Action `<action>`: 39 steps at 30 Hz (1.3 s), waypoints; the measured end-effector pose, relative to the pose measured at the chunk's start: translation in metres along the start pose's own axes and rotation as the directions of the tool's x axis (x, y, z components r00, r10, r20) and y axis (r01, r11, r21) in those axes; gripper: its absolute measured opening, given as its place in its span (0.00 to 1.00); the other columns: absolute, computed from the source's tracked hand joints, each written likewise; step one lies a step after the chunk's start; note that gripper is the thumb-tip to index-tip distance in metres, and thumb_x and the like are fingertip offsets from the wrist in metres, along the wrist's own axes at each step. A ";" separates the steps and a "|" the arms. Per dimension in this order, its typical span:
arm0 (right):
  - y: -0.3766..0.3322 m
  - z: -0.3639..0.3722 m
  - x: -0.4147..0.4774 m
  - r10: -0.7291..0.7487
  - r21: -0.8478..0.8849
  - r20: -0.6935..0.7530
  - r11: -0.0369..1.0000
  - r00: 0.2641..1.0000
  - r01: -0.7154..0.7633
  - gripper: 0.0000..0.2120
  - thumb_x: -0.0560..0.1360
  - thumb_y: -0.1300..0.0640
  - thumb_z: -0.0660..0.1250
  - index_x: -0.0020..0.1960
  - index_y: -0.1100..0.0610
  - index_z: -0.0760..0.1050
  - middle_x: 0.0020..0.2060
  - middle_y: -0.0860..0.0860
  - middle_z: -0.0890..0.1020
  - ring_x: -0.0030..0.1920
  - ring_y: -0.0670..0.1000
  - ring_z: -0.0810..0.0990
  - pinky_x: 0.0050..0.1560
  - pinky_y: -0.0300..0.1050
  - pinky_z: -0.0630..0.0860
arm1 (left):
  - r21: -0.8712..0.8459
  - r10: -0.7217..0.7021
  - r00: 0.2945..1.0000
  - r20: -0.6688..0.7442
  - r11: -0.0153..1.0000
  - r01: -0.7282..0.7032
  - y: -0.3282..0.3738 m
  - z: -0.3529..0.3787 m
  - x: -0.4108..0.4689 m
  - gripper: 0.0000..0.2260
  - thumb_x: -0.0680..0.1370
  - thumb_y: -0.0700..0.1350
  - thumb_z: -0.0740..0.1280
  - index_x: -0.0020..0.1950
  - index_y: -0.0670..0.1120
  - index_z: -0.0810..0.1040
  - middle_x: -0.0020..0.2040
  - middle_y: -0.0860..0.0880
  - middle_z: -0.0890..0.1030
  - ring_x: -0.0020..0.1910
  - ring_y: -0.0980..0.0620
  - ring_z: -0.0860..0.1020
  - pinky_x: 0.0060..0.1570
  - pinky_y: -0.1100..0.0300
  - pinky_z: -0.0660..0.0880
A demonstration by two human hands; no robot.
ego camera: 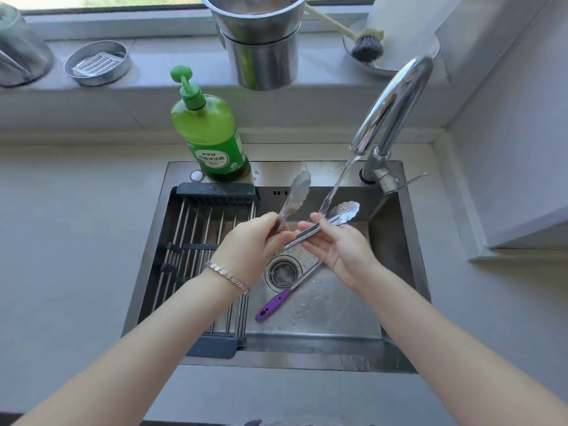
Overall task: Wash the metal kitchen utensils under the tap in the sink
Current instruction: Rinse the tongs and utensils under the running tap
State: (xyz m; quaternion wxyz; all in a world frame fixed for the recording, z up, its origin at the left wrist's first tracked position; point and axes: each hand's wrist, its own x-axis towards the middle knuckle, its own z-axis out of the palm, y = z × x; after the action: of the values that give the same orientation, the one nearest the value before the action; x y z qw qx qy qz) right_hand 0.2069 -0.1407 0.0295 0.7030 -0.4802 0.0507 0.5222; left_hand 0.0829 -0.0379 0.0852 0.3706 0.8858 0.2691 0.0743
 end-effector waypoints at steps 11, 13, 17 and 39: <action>-0.011 0.010 0.012 0.103 -0.386 -0.069 0.914 0.992 -0.122 0.15 0.79 0.56 0.57 0.41 0.62 0.77 0.29 0.54 0.84 0.31 0.51 0.84 0.28 0.37 0.77 | -0.346 -0.391 0.919 0.043 0.857 0.381 -0.007 0.001 0.009 0.09 0.77 0.49 0.63 0.49 0.44 0.76 0.24 0.52 0.77 0.25 0.57 0.78 0.33 0.59 0.77; -0.012 0.009 0.016 0.159 -0.265 -0.145 0.945 0.976 -0.193 0.15 0.79 0.57 0.57 0.40 0.63 0.75 0.30 0.55 0.83 0.27 0.50 0.83 0.25 0.36 0.76 | -0.523 -0.470 0.861 0.195 0.693 0.496 -0.004 0.002 0.017 0.10 0.74 0.45 0.68 0.53 0.45 0.75 0.28 0.52 0.79 0.27 0.58 0.79 0.32 0.62 0.77; -0.014 -0.005 0.018 0.365 0.086 -0.170 0.931 0.916 -0.355 0.11 0.79 0.62 0.57 0.41 0.64 0.72 0.26 0.56 0.81 0.22 0.48 0.80 0.21 0.35 0.76 | -0.751 -0.409 0.832 0.375 0.392 0.531 0.011 0.018 0.034 0.06 0.72 0.38 0.70 0.47 0.46 0.78 0.36 0.49 0.80 0.37 0.54 0.78 0.38 0.61 0.75; 0.029 -0.093 0.014 0.391 -0.414 -0.382 0.737 0.837 -0.533 0.11 0.77 0.57 0.59 0.41 0.59 0.77 0.36 0.53 0.83 0.37 0.49 0.81 0.36 0.39 0.76 | -0.604 -0.504 0.838 0.211 0.606 0.517 0.002 0.039 0.058 0.05 0.74 0.34 0.65 0.44 0.44 0.78 0.26 0.50 0.81 0.22 0.59 0.75 0.27 0.66 0.76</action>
State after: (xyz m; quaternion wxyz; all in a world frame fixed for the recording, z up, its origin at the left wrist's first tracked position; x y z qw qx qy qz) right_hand 0.2306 -0.1988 -0.0465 0.3848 -0.6850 0.1260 0.6056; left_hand 0.1462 -0.0322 0.0548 0.6573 0.5918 0.4646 0.0439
